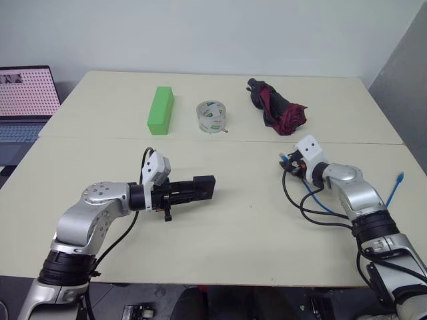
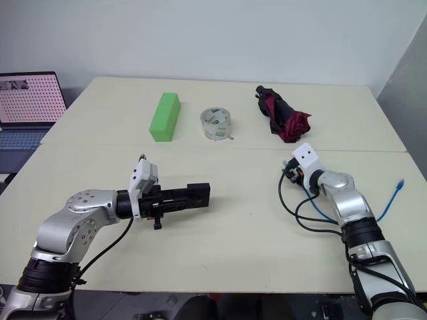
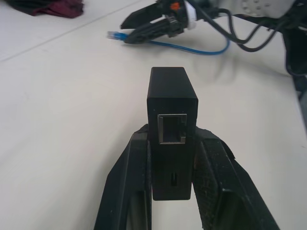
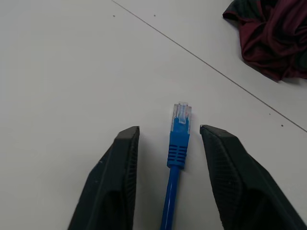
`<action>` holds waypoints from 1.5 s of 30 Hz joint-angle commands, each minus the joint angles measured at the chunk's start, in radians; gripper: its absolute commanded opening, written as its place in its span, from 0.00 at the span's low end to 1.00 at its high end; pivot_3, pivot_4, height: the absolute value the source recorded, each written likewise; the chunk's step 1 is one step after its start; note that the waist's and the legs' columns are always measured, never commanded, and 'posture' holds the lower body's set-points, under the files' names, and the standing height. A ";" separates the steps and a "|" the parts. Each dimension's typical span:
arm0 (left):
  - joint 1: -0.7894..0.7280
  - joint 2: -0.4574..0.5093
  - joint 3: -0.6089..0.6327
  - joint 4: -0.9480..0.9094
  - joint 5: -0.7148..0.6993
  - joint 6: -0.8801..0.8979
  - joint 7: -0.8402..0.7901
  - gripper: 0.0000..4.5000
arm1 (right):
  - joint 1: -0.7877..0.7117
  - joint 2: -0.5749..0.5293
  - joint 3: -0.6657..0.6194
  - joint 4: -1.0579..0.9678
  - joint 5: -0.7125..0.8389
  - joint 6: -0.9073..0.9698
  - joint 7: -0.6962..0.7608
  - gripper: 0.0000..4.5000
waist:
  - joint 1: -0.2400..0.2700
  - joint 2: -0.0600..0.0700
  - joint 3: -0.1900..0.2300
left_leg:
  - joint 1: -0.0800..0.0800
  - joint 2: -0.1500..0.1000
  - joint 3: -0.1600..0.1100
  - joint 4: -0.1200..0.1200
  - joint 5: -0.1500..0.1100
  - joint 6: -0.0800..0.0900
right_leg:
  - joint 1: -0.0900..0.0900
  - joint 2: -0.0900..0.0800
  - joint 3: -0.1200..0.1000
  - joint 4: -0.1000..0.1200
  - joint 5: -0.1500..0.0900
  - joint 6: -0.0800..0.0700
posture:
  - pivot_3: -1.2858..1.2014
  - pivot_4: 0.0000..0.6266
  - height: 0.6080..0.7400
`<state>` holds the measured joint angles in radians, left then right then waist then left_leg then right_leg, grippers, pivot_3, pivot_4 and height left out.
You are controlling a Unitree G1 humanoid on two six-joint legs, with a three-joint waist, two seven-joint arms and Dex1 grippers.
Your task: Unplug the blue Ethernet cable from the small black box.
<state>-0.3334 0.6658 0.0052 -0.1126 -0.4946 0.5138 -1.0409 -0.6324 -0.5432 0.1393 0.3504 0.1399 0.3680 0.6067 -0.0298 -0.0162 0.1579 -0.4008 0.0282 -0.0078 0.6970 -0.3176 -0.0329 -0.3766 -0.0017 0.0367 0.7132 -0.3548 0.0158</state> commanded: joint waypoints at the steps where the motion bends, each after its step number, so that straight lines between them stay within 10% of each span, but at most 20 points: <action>1: -0.032 -0.039 0.037 0.041 0.070 -0.086 0.115 0.17 | 0.017 -0.049 -0.056 -0.127 0.044 0.058 0.072 0.72 | 0.000 0.000 0.000 | 0.000 0.000 0.000 0.000 0.000 0.000 | 0.000 0.000 0.000 0.000 0.000 0.000 | 0.52 0.24 1.00; 7: -0.035 -0.115 0.088 0.225 0.258 -0.376 0.364 0.17 | 0.108 -0.106 -0.068 -0.549 0.308 0.234 0.315 0.86 | -0.001 0.000 0.000 | 0.000 0.000 0.001 0.000 0.000 0.000 | -0.001 0.000 0.000 0.000 0.000 0.000 | 0.52 0.24 1.00; 20: -0.070 -0.253 0.142 0.569 0.332 -0.579 0.598 0.17 | 0.070 0.019 0.041 -0.709 0.326 0.335 0.220 0.86 | 0.006 -0.001 -0.001 | 0.000 -0.001 -0.003 0.001 0.000 0.000 | 0.000 -0.002 -0.002 0.001 0.000 0.000 | 0.52 0.24 1.00; 24: -0.062 -0.253 0.153 0.584 0.303 -0.566 0.567 0.42 | 0.068 0.030 0.039 -0.709 0.323 0.340 0.201 0.87 | 0.002 -0.001 -0.001 | 0.000 -0.001 -0.003 0.001 0.000 0.000 | 0.000 -0.001 -0.002 0.002 0.000 0.000 | 0.52 0.24 1.00; 33: 0.074 -0.232 0.166 0.414 0.293 -0.485 0.559 0.86 | 0.082 0.044 0.041 -0.727 0.317 0.352 0.177 0.87 | 0.000 -0.001 -0.001 | 0.000 -0.001 -0.003 0.000 0.000 0.000 | 0.000 -0.001 -0.003 0.002 0.000 0.000 | 0.52 0.24 1.00; 45: 0.315 -0.004 0.211 -0.081 0.257 -0.194 0.459 0.86 | 0.293 -0.098 -0.087 -0.784 0.324 0.303 0.200 0.87 | 0.004 -0.001 -0.001 | 0.001 -0.001 -0.005 -0.001 -0.002 0.003 | 0.002 -0.001 -0.003 0.000 0.000 0.000 | 0.52 0.24 1.00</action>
<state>-0.0071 0.6265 0.1701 -0.1187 -0.2061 0.2958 -0.5498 -0.3500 -0.6151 0.1210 -0.3900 0.4473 0.6941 0.7898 -0.0257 -0.0176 0.1569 -0.3998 0.0271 -0.0130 0.6968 -0.3197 -0.0294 -0.3740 -0.0031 0.0334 0.7131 -0.3548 0.0158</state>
